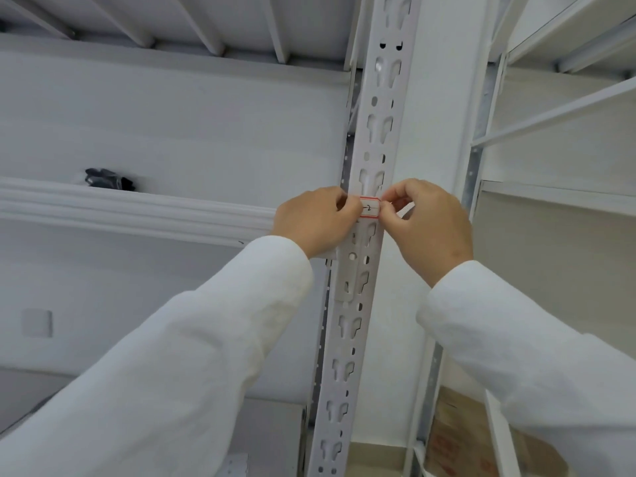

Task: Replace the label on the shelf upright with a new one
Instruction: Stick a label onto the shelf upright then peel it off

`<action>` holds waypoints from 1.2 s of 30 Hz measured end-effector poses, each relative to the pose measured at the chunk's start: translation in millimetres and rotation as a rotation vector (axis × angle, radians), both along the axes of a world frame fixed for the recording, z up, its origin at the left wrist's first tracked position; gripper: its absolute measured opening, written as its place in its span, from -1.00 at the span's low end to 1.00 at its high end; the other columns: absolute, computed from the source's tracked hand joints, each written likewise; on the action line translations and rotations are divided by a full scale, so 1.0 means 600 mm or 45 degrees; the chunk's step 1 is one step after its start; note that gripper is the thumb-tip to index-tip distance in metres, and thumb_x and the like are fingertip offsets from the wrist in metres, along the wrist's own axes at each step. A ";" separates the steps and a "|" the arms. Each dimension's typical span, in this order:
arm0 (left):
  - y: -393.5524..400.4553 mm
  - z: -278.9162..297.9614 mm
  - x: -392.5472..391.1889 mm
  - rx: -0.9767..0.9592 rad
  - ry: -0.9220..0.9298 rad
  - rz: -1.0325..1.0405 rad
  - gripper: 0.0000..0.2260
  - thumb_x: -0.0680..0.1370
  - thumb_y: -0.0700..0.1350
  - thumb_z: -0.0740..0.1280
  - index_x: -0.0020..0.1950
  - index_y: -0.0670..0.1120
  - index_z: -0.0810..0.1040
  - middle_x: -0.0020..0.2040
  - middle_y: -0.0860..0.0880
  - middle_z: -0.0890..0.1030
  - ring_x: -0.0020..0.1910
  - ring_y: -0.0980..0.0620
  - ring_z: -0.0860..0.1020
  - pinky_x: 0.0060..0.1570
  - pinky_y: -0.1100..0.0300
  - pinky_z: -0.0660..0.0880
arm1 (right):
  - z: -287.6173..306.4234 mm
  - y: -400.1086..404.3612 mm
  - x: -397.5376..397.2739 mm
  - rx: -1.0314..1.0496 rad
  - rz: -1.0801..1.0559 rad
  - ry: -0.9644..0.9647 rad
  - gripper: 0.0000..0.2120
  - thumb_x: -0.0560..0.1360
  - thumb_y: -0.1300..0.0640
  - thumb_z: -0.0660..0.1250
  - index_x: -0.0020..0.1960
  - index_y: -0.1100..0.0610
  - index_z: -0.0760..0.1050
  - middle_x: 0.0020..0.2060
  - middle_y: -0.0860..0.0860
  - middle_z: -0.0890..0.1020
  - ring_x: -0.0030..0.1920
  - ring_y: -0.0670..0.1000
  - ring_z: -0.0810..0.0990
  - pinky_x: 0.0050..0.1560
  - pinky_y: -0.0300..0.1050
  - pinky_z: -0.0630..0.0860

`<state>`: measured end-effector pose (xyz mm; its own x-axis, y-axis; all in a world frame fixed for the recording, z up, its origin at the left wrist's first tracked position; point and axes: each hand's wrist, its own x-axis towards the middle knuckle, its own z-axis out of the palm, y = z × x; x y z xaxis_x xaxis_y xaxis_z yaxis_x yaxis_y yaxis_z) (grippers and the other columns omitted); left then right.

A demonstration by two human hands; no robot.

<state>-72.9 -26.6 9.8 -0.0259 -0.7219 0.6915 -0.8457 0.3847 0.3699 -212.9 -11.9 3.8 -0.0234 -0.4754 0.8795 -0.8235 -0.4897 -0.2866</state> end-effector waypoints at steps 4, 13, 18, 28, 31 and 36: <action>0.004 -0.003 -0.002 -0.020 -0.005 -0.002 -0.66 0.58 0.06 0.03 -0.38 -0.01 0.22 -0.38 0.05 0.39 -0.26 -0.06 0.40 -0.41 0.17 0.17 | 0.015 0.008 0.005 0.096 -0.099 0.049 -0.93 0.42 0.02 0.30 -0.18 -0.03 0.55 -0.23 -0.08 0.60 -0.16 0.03 0.54 -0.22 -0.16 0.33; 0.004 -0.005 -0.004 -0.016 -0.021 -0.011 -0.65 0.60 0.06 0.01 -0.37 -0.01 0.23 -0.37 0.05 0.40 -0.26 -0.05 0.41 -0.40 0.18 0.19 | 0.019 0.011 0.012 0.139 -0.137 0.035 -0.87 0.44 0.07 0.23 -0.17 0.00 0.56 -0.21 -0.04 0.64 -0.15 0.07 0.57 -0.20 -0.16 0.39; 0.005 -0.006 -0.003 -0.027 -0.023 -0.016 -0.66 0.59 0.04 0.01 -0.36 -0.01 0.24 -0.36 0.05 0.39 -0.23 -0.07 0.41 -0.40 0.18 0.18 | 0.018 0.011 0.014 0.116 -0.173 0.121 -0.86 0.46 0.07 0.21 -0.12 0.05 0.54 -0.18 0.00 0.63 -0.15 0.10 0.56 -0.21 -0.13 0.41; 0.004 0.000 0.000 0.052 0.018 -0.055 -0.62 0.55 0.21 0.09 -0.35 -0.01 0.26 -0.37 0.07 0.40 -0.38 0.09 0.36 -0.37 0.19 0.22 | 0.021 0.010 0.018 0.095 -0.148 0.080 -0.90 0.45 0.01 0.29 -0.13 0.01 0.55 -0.17 -0.03 0.63 -0.10 0.09 0.58 -0.14 -0.11 0.45; 0.003 0.000 0.000 0.052 0.021 -0.064 -0.63 0.53 0.23 0.13 -0.34 0.00 0.27 -0.36 0.08 0.41 -0.35 0.06 0.39 -0.37 0.20 0.22 | 0.020 0.009 0.016 0.129 -0.086 -0.007 -0.91 0.43 0.03 0.29 -0.15 -0.01 0.56 -0.19 -0.04 0.65 -0.17 0.10 0.63 -0.11 -0.08 0.53; 0.008 0.003 0.001 0.069 0.034 -0.102 -0.71 0.47 0.21 0.23 -0.25 0.01 0.38 -0.28 0.09 0.48 -0.20 0.01 0.48 -0.34 0.22 0.27 | 0.010 0.006 0.020 0.108 -0.101 0.001 -0.86 0.48 0.05 0.23 -0.06 0.02 0.54 -0.14 -0.01 0.64 -0.10 0.10 0.57 -0.14 -0.12 0.43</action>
